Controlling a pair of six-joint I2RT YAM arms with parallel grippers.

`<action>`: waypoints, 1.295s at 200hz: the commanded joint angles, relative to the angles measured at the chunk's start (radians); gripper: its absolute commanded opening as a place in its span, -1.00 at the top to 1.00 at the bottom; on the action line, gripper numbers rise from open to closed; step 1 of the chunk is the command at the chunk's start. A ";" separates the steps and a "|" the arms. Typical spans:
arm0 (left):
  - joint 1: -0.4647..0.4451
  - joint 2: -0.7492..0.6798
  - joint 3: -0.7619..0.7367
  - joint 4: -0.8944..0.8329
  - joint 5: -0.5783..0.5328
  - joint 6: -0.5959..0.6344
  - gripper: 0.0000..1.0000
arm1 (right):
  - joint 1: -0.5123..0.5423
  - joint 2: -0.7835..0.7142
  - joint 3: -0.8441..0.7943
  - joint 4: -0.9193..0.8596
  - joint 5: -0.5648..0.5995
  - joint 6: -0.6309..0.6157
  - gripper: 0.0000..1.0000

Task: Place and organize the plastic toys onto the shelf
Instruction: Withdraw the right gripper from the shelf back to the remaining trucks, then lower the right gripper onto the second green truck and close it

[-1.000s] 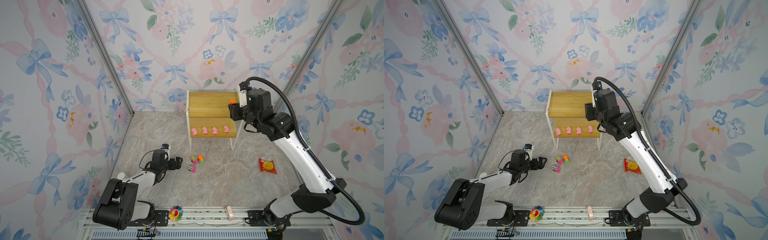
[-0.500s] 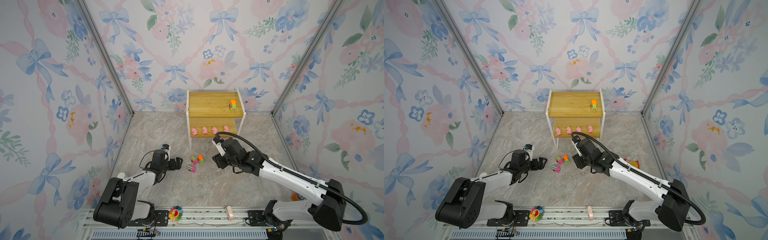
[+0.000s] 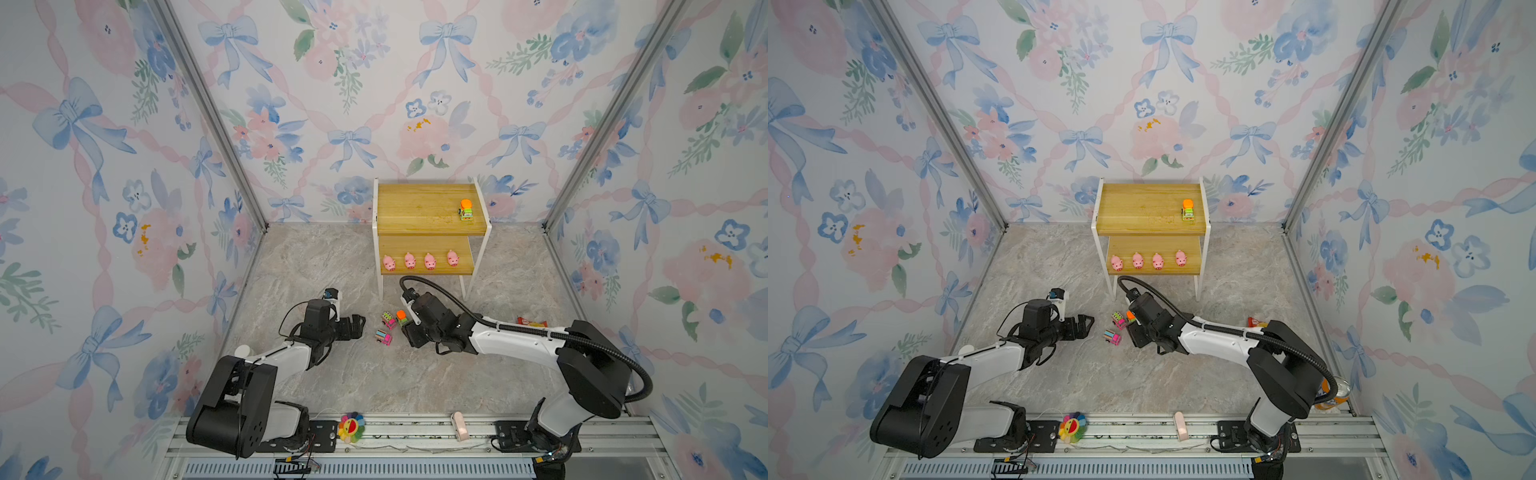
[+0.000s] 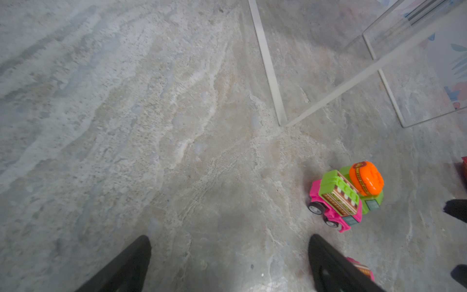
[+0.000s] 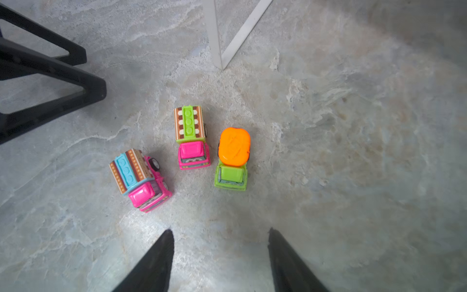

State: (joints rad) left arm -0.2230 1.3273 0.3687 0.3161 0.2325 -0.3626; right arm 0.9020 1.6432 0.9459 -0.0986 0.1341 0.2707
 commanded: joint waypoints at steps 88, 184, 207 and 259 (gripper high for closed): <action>-0.007 -0.005 -0.004 0.006 -0.004 0.014 -0.96 | -0.073 0.142 0.054 0.118 -0.045 0.017 -0.18; -0.007 0.000 -0.003 0.005 -0.005 0.014 -0.96 | -0.081 0.222 0.113 0.117 -0.059 0.005 -0.05; -0.007 0.001 -0.003 0.006 -0.005 0.014 -0.96 | -0.080 0.238 0.121 0.112 -0.055 0.007 0.05; -0.007 0.003 -0.003 0.006 -0.007 0.014 -0.96 | -0.079 0.234 0.119 0.116 -0.056 0.004 0.41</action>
State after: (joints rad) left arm -0.2230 1.3270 0.3687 0.3161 0.2325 -0.3626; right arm 0.8299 1.8702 1.0466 0.0067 0.0811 0.2752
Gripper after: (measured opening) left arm 0.979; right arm 0.324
